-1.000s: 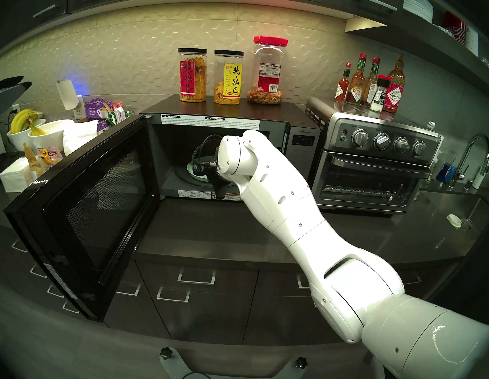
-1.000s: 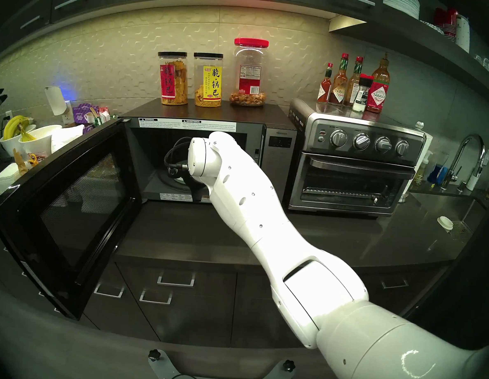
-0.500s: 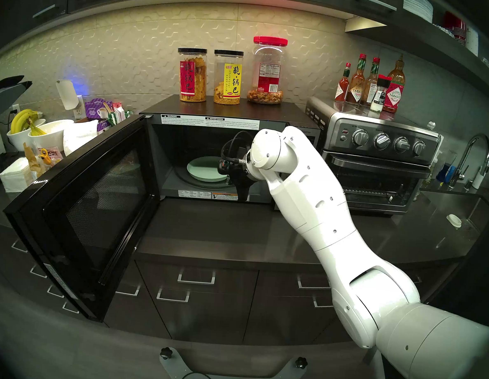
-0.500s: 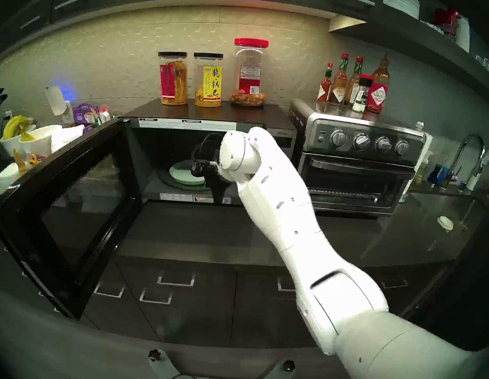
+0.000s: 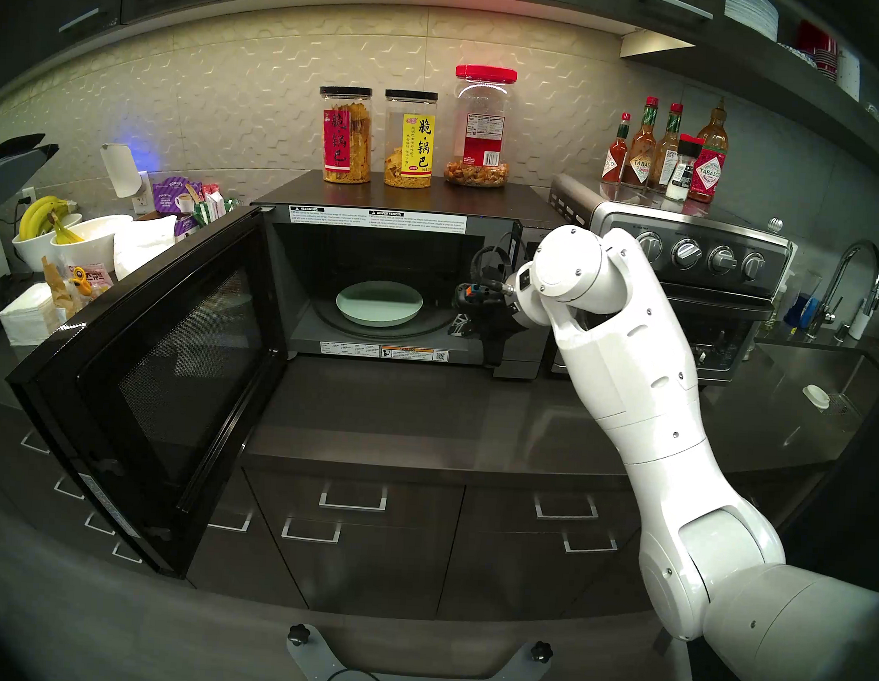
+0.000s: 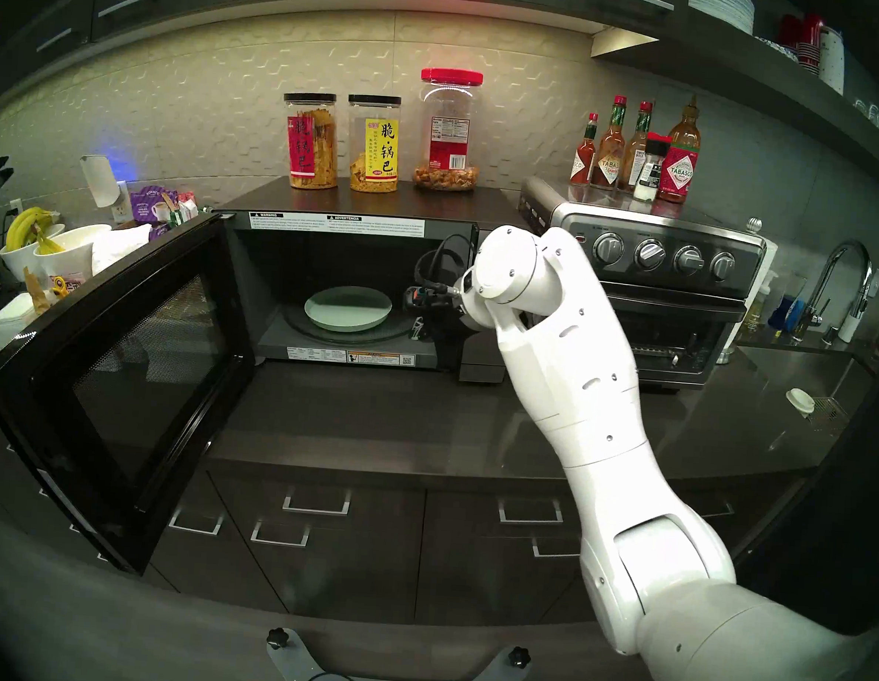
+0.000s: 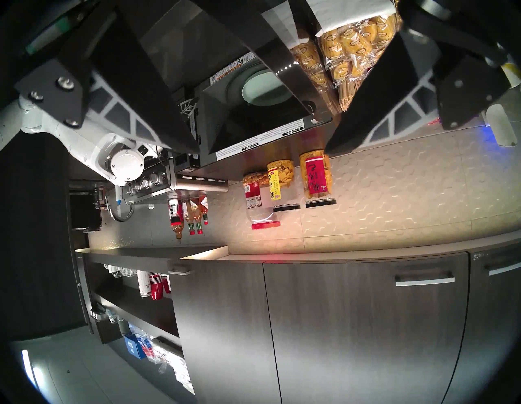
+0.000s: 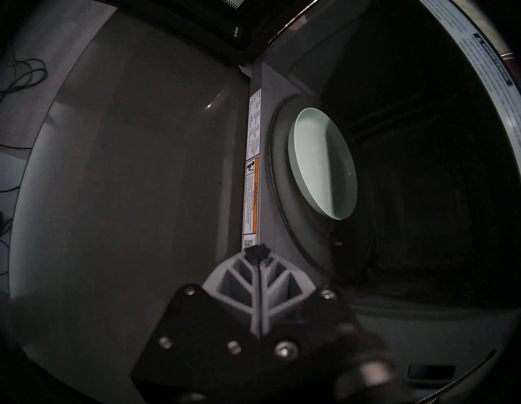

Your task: Open the microwave, put the plate inside, and close the door

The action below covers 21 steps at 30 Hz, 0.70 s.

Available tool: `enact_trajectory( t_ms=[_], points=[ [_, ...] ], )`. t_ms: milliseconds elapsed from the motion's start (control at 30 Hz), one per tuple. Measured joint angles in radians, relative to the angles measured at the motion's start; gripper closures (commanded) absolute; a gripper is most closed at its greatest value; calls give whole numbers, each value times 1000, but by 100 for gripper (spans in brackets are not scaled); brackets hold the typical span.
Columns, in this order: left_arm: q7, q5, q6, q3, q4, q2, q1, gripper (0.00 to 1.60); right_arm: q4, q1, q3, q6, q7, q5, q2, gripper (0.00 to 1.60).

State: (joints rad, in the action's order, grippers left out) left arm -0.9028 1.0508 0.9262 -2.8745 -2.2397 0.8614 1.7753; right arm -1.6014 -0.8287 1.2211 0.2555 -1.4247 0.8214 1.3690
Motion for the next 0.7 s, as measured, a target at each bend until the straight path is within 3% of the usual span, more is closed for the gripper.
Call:
enact_trajectory(
  t_ms=[300, 700],
  points=[
    [1, 5, 0, 0, -1, 0, 0, 0, -122, -68, 126, -3, -62, -88, -78, 160],
    [0, 9, 0, 0, -1, 0, 1, 0, -271, -170, 347, 83, -62, -243, -210, 160]
  ],
)
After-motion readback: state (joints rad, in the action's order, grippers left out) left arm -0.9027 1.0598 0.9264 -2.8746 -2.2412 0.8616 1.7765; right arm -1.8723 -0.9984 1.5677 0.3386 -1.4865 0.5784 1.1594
